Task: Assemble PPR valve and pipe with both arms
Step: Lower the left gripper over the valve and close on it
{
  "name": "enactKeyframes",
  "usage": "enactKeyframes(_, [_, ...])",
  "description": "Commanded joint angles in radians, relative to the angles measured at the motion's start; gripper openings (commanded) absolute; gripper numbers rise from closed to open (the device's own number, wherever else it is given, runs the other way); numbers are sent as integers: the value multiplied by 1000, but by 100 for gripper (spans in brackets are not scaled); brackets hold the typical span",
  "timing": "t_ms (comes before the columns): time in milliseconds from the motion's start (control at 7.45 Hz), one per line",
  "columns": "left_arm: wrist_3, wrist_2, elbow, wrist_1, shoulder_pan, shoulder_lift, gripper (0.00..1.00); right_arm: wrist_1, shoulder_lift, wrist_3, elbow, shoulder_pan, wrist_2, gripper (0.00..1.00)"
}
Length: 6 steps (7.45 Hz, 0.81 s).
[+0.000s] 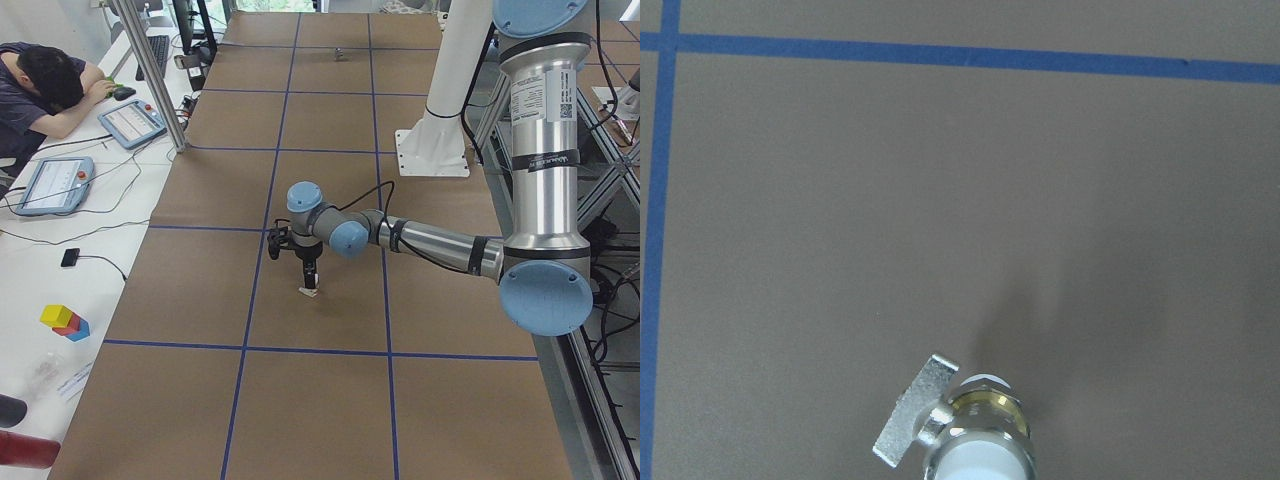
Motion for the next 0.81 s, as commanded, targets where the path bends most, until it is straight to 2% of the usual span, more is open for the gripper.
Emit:
enactKeyframes(0, [-2, -3, 17, -1, 6, -1, 100, 0, 0, 0, -6, 0, -1, 99])
enactKeyframes(403, [-2, -4, 34, -1, 8, -9, 99, 0, 0, 0, -9, 0, -1, 99])
enactKeyframes(537, [-5, -4, 35, 0, 8, -10, 87, 0, 0, 0, -11, 0, -1, 99])
enactKeyframes(671, [-3, -4, 37, 0, 8, -12, 83, 0, 0, 0, -11, 0, -1, 99])
